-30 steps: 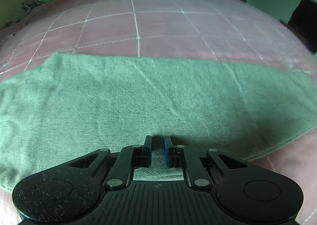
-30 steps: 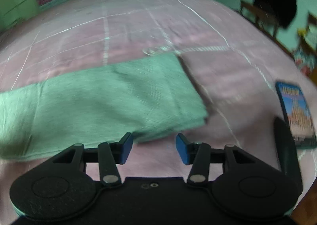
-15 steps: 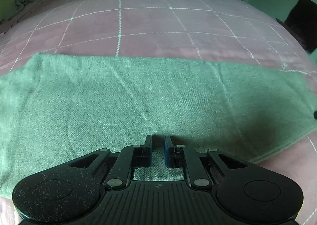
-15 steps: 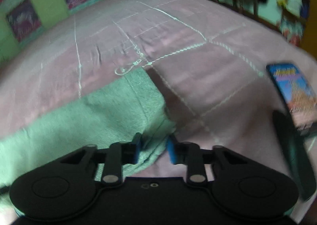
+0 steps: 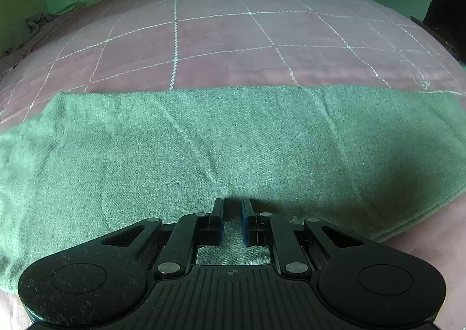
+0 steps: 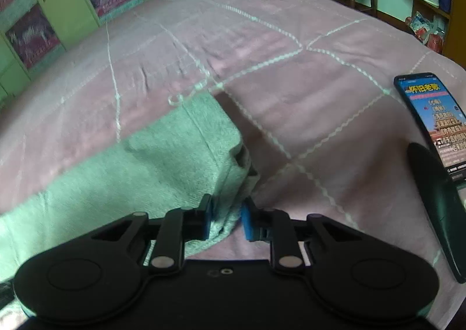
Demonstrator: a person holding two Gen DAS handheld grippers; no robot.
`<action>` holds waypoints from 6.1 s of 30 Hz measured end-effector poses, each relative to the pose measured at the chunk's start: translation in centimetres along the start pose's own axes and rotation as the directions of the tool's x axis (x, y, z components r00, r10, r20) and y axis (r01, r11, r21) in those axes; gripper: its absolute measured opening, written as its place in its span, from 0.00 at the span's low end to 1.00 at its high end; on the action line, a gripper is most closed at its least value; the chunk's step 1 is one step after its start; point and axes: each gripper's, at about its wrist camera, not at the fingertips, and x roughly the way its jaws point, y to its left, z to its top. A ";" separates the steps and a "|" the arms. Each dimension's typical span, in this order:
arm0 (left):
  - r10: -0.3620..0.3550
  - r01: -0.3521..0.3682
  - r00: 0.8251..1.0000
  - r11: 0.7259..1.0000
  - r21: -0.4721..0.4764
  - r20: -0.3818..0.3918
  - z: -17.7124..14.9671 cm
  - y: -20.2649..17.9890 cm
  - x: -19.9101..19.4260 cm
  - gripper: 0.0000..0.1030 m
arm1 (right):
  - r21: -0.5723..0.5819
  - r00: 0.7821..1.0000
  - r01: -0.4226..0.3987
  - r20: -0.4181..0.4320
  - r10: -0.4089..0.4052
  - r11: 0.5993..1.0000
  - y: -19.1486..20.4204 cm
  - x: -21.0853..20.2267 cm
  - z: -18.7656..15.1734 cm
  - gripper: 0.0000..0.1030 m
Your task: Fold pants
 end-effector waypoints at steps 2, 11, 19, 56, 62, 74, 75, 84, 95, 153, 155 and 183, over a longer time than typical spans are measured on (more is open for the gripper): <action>-0.002 0.002 1.000 1.000 -0.005 0.001 0.0 0.1 0.0 0.10 | 0.015 1.000 0.009 0.018 -0.009 1.000 0.4 -0.4 0.2 0.17; -0.083 0.081 0.996 0.993 -0.084 -0.021 0.3 2.3 -0.3 0.11 | -0.137 0.988 -0.065 0.133 0.083 0.988 5.9 -4.4 1.0 0.17; -0.070 0.070 0.998 0.973 -0.221 0.009 -0.2 9.7 -2.3 0.11 | -0.304 0.954 -0.239 0.103 0.281 0.922 16.0 -6.0 -0.7 0.17; -0.394 0.351 0.917 0.729 -0.588 0.059 -0.8 10.3 1.1 0.19 | -0.244 0.944 -0.302 0.055 0.325 0.921 12.9 -4.6 -5.2 0.57; -0.307 0.362 0.932 0.785 -0.502 0.191 0.5 16.1 -5.2 0.18 | -0.268 0.957 -0.246 0.084 0.277 0.931 13.6 -4.2 -4.0 0.50; -0.178 0.161 0.984 0.839 -0.520 0.017 -5.0 20.0 -3.1 0.35 | -0.556 0.969 -0.246 -0.125 0.213 0.794 22.8 0.1 -10.0 0.39; -0.146 0.150 0.988 0.854 -0.498 0.048 -4.6 20.1 -4.2 0.35 | -0.576 0.970 -0.240 -0.114 0.214 0.782 22.8 0.0 -10.2 0.39; -0.167 0.176 0.984 0.928 -0.330 0.055 1.9 15.8 -2.3 0.53 | -0.588 0.968 -0.229 -0.054 0.245 0.776 27.0 -0.5 -7.0 0.41; -0.096 0.089 0.995 0.976 -0.198 -0.028 1.9 13.1 1.0 0.54 | -0.639 0.986 -0.165 -0.105 0.128 0.752 28.5 4.6 -6.9 0.44; -0.026 0.116 0.992 0.511 -0.852 0.120 -15.2 39.6 -8.2 0.76 | -0.682 0.936 -0.338 -0.170 0.309 0.649 36.0 -5.3 -18.0 0.65; -0.032 0.138 0.990 0.468 -0.873 0.139 -15.8 40.2 -7.4 0.76 | -0.682 0.937 -0.338 -0.177 0.301 0.648 36.1 -5.0 -18.3 0.65; -0.039 0.277 0.961 0.167 -0.946 0.274 -14.2 45.0 5.1 0.18 | -0.669 0.943 -0.327 -0.179 0.282 0.668 37.6 -3.5 -17.1 0.66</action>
